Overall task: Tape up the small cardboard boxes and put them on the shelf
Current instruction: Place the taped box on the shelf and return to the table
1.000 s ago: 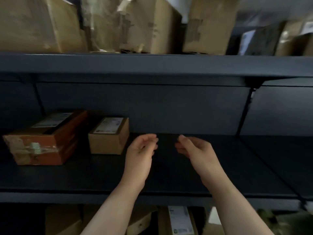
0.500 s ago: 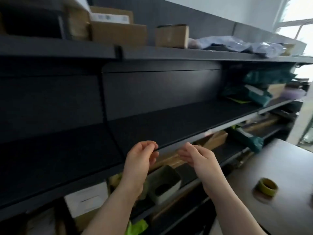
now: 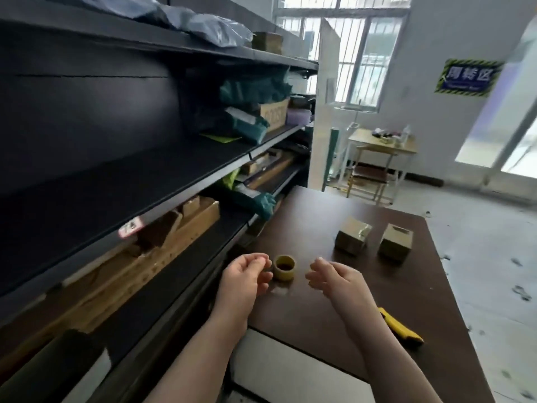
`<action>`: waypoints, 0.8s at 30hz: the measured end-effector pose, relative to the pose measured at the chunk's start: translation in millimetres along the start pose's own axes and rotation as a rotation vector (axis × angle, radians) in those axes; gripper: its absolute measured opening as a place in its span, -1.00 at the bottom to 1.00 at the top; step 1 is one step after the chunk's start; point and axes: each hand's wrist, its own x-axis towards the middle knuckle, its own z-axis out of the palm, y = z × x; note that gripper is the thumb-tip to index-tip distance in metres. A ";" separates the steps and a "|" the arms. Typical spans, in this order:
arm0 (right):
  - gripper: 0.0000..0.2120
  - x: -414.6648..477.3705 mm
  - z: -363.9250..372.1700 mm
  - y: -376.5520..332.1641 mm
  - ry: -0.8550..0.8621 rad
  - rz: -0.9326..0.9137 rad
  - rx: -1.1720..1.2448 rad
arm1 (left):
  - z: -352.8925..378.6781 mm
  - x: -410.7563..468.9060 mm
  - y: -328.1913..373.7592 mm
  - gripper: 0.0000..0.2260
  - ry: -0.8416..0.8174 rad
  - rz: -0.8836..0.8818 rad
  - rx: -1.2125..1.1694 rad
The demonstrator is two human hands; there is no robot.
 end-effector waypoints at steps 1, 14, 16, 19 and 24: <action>-0.75 10.7 -8.5 7.0 0.031 0.018 -0.005 | 12.4 13.3 -6.0 -0.87 -0.028 -0.019 0.004; -0.70 178.8 -71.9 49.3 0.345 0.261 0.021 | 140.2 205.1 -19.5 -0.87 -0.290 -0.178 0.104; -0.72 200.9 -80.6 57.1 0.391 0.293 0.043 | 161.4 231.5 -21.1 -0.87 -0.321 -0.179 0.147; -0.77 231.9 -94.6 74.9 0.450 0.340 0.060 | 193.7 264.5 -30.6 -0.87 -0.357 -0.206 0.196; -0.84 294.8 -123.9 117.3 0.445 0.398 0.034 | 250.6 318.6 -63.8 -0.87 -0.358 -0.226 0.276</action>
